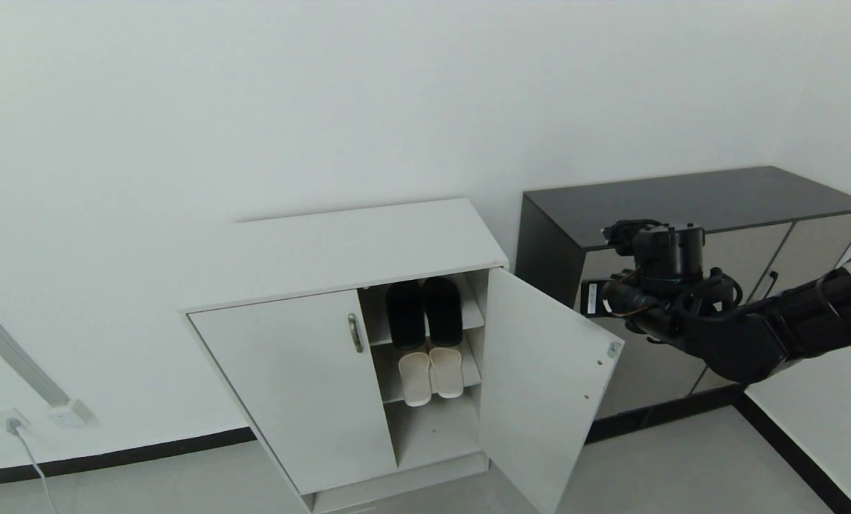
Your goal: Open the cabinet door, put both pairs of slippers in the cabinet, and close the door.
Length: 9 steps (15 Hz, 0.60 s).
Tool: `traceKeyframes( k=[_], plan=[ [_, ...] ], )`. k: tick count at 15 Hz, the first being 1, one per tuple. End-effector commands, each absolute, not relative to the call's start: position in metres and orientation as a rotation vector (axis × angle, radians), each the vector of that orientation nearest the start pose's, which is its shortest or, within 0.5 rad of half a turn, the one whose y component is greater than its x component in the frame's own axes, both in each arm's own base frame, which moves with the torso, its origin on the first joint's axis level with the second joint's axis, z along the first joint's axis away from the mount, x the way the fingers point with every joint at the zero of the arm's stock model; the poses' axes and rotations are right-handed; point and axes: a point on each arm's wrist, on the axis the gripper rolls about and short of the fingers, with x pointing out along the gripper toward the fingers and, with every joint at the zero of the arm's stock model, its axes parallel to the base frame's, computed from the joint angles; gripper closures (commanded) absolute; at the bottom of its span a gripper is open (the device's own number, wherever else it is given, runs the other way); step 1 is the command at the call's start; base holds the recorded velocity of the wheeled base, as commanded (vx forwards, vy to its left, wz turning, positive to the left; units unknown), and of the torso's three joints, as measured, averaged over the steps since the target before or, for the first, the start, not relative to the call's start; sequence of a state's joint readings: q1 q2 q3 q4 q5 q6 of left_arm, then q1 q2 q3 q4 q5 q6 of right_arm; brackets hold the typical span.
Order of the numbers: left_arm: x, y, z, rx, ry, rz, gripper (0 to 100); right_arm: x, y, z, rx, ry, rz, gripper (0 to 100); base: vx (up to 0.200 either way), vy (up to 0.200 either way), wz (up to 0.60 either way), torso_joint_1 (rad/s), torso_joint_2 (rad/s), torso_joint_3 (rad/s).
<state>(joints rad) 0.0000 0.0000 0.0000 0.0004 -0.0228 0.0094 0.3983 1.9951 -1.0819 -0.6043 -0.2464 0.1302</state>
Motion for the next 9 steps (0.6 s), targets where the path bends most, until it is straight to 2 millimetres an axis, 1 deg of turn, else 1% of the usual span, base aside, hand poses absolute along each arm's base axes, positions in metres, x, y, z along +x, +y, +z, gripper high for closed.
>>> traceKeyframes(
  k=[1,4,9],
  plan=[
    [-0.023,-0.001,0.075,0.009,0.000,-0.023,100,0.370,0.135,0.138,0.027,0.330,0.096,100,0.000,0.000,0.00,0.000,0.00,0.000],
    [-0.023,-0.001,0.075,0.009,0.000,-0.023,100,0.370,0.130,0.132,0.023,0.349,0.084,100,0.000,0.000,0.00,0.000,0.00,0.000],
    [-0.023,-0.001,0.075,0.009,0.001,-0.023,100,0.365,0.129,0.119,0.012,0.394,0.088,100,0.000,0.000,0.00,0.000,0.00,0.000]
  ],
)
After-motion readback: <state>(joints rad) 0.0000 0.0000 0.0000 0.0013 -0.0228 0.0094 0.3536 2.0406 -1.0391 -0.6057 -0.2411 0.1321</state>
